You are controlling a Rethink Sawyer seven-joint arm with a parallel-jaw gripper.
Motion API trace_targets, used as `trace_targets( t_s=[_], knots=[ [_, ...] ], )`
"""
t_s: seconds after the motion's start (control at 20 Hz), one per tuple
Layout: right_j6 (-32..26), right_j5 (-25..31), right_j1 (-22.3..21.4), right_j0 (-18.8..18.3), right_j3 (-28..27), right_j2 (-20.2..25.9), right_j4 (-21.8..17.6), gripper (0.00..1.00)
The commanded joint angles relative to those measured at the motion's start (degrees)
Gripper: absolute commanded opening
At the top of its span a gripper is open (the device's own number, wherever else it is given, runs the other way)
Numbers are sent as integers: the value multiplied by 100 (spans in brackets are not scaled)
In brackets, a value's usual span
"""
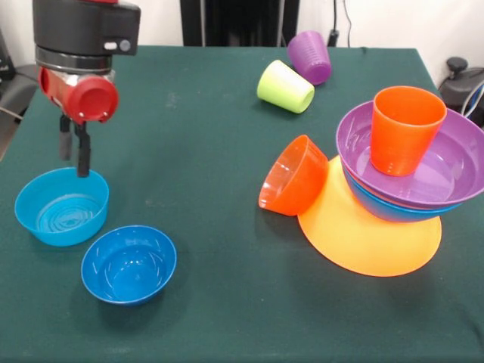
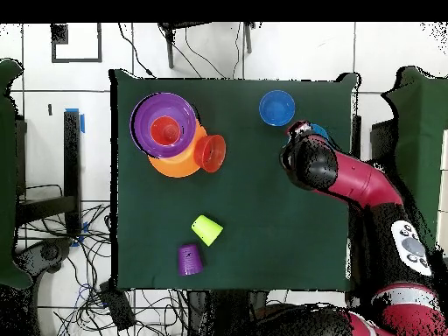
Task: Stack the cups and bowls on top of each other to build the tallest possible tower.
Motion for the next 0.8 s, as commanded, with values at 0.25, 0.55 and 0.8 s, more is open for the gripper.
trace_targets(
  t_s=[0.25,0.55,0.8],
  knots=[
    [-632,13,350,-80,-81,821,-723,100],
    [-631,107,290,-71,-87,820,-782,100],
    [-557,187,232,-14,-96,851,-709,100]
  ],
)
